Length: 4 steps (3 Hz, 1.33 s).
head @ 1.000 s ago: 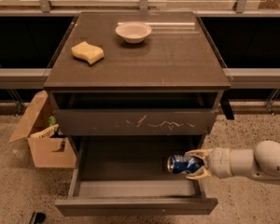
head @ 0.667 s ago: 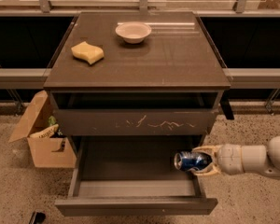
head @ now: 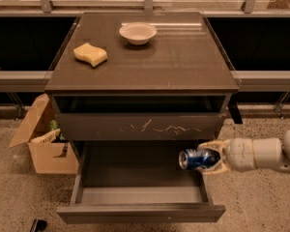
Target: Pick pepsi can from middle drawer and place on counter
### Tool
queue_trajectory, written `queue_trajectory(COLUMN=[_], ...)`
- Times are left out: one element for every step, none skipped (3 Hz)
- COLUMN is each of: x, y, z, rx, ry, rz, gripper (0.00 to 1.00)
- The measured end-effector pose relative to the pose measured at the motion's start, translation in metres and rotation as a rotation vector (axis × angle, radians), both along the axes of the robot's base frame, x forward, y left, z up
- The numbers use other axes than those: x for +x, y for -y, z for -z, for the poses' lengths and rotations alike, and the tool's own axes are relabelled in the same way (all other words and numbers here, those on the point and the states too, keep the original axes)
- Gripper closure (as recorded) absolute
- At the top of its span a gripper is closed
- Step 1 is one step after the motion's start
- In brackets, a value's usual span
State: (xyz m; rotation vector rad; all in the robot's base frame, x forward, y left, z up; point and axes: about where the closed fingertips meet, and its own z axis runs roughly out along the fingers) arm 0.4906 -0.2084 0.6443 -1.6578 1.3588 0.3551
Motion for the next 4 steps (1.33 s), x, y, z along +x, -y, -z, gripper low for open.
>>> queue_trajectory(x=[-0.002, -0.002, -0.002, 0.011], y=[-0.012, -0.024, -0.024, -0.024], z=[-0.069, -0.142, -0.142, -0.158], rx=[-0.069, -0.145, -0.145, -0.098], ry=[0.103, 0.239, 0.239, 0.276], rz=[-0.044, -0.079, -0.079, -0.082], gripper=[1.00, 1.00, 1.00, 1.00])
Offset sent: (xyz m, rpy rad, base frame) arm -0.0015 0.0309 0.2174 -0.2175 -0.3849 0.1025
